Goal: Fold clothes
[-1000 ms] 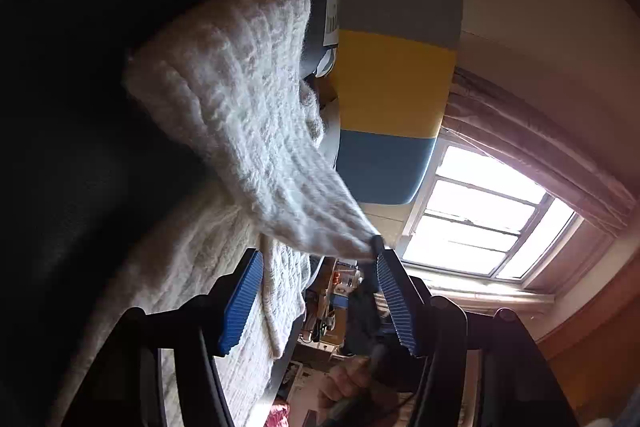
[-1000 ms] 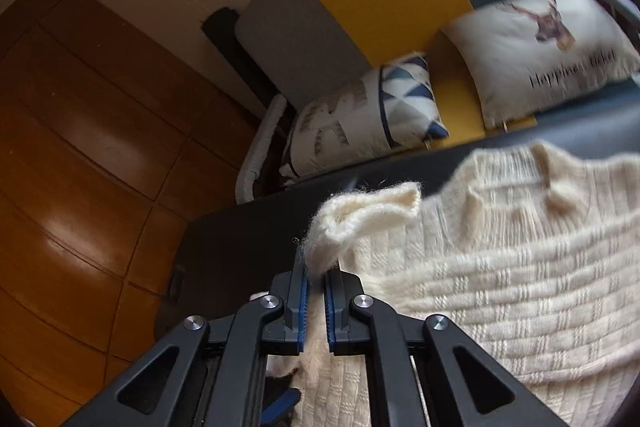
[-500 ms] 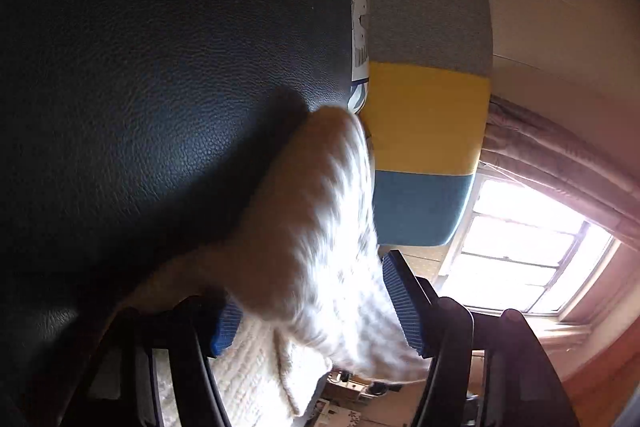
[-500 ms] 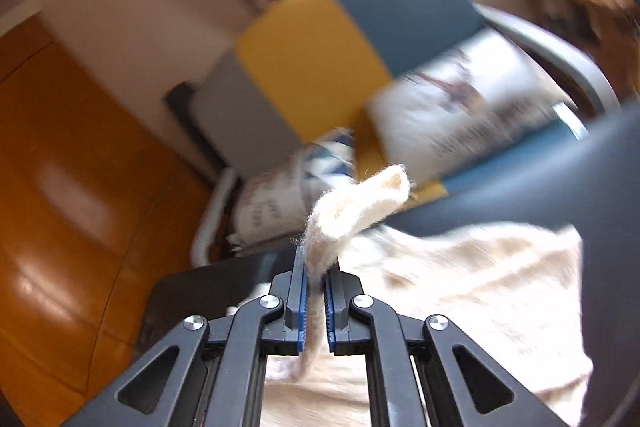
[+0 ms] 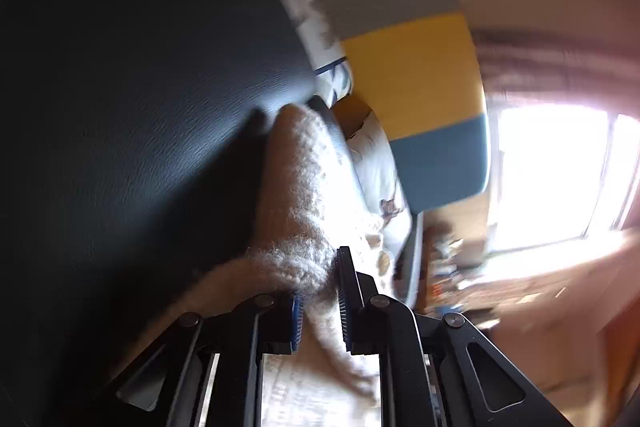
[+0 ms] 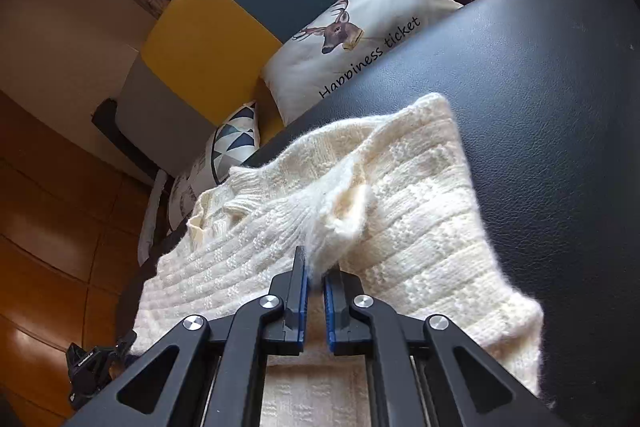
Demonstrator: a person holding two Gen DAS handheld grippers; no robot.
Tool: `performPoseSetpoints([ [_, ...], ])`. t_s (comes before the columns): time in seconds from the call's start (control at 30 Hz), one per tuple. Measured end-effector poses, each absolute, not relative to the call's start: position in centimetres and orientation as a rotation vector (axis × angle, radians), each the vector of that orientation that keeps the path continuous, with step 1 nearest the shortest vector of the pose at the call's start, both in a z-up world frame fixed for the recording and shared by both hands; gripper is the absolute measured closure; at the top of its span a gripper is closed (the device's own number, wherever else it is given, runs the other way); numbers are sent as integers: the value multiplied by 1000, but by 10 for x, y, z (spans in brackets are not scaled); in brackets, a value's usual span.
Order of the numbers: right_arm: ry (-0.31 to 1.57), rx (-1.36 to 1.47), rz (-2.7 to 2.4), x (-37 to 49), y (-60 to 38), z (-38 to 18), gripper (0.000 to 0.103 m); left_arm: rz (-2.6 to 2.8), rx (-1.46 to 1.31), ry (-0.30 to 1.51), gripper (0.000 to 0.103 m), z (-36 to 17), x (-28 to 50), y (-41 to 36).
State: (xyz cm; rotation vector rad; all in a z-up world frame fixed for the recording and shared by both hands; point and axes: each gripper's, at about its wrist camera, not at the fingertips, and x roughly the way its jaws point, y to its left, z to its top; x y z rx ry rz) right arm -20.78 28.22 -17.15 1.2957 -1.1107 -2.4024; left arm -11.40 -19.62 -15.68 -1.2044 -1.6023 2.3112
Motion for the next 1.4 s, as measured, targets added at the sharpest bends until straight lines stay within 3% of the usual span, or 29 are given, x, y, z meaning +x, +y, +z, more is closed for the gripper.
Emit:
performPoseSetpoints([
  [0.1,-1145,1282,-2385,-201,291,-178,96,2391,-1301,-1502,89,-160,-116,-193],
  [0.17,-1168,1273,-2374,-196,298,-182,93,2382,-1310,-1521,93,-167,-115,-197],
  [0.23,-1206,1249,-2363,-196,302,-183,84,2330,-1297,-1567,92,-172,-116,-202],
  [0.37,-1289,1191,-2341,-200,311,-184,83,2225,-1277,-1648,92,-180,-119,-211],
  [0.53,-845,1215,-2571,-206,285,-143,83,2329,-1271,-1505,95,-163,-116,-212],
  [0.63,-832,1279,-2566,-207,290,-159,83,2308,-1291,-1469,94,-160,-113,-219],
  [0.77,-936,1287,-2523,-208,301,-175,85,2232,-1244,-1529,80,-164,-92,-244],
  [0.93,-958,1295,-2530,-208,304,-169,84,2262,-1207,-1581,72,-166,-78,-277],
  [1.03,-884,1253,-2632,-201,305,-150,78,2305,-1227,-1520,54,-163,-88,-285],
  [1.2,-712,1193,-2583,-204,279,-120,77,2280,-1352,-1312,54,-168,-125,-270],
  [1.4,-485,1409,-2450,-219,240,-147,77,2305,-1370,-1241,54,-168,-160,-272],
])
